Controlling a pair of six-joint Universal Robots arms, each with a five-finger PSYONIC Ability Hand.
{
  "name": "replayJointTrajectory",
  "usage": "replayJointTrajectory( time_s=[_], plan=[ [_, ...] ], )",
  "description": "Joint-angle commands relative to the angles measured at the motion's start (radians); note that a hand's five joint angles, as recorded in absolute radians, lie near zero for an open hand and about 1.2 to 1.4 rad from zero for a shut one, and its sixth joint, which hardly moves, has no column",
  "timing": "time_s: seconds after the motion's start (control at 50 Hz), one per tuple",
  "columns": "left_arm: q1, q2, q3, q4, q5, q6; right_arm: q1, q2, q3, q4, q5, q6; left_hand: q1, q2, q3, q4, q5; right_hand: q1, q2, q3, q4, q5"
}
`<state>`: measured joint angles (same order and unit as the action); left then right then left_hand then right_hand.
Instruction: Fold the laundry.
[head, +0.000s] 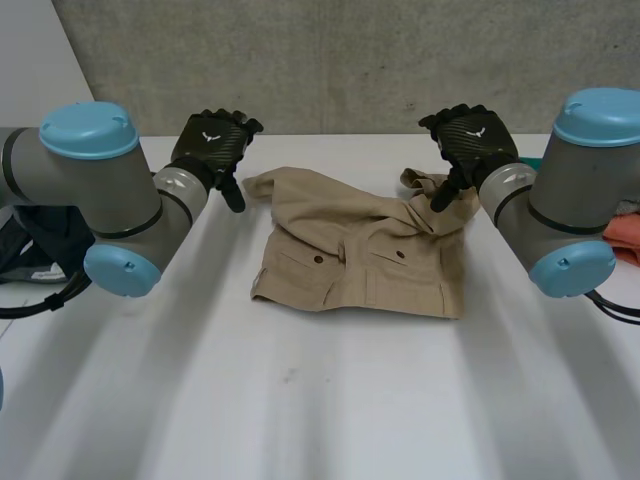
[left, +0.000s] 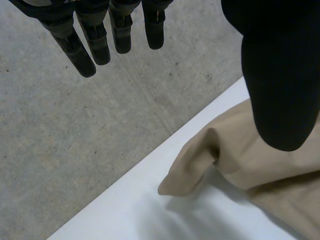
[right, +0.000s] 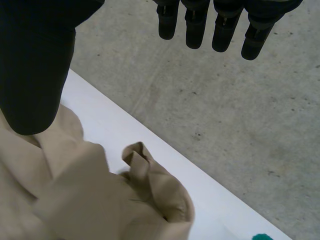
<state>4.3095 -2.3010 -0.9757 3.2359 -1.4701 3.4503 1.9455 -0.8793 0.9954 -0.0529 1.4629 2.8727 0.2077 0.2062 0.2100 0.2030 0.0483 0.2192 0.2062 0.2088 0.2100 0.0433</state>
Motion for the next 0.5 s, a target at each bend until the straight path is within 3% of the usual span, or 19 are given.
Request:
replayJointTrajectory(
  time_s=[0.02,0.12,0.24,0.36,0.5],
  plan=[
    [0.032,-0.032,0.017,0.004,0.088,0.015,0.016,-0.033,0.011,0.063,0.045,0.030,-0.033,-0.032,-0.036,-0.028,-0.048,-0.045,-0.032,-0.034,-0.035,-0.043],
    [0.052,-0.077,0.087,-0.007,0.209,0.013,0.033,-0.089,0.049,0.223,0.099,0.088,-0.033,-0.032,-0.036,-0.028,-0.048,-0.045,-0.032,-0.034,-0.035,-0.043],
    [0.081,-0.233,0.339,-0.114,0.318,0.064,0.076,-0.171,0.230,0.380,0.140,0.161,-0.033,-0.032,-0.036,-0.028,-0.048,0.029,0.042,0.039,0.038,0.030],
    [0.085,-0.409,0.580,-0.183,0.366,0.177,0.118,-0.199,0.408,0.253,0.143,0.174,0.000,0.001,-0.003,0.004,-0.015,0.029,0.042,0.039,0.038,0.030],
    [0.093,-0.569,0.718,-0.118,0.415,0.294,0.147,-0.170,0.532,-0.034,0.172,0.119,0.058,0.060,0.056,0.063,0.043,0.067,0.080,0.077,0.076,0.068]
  ],
)
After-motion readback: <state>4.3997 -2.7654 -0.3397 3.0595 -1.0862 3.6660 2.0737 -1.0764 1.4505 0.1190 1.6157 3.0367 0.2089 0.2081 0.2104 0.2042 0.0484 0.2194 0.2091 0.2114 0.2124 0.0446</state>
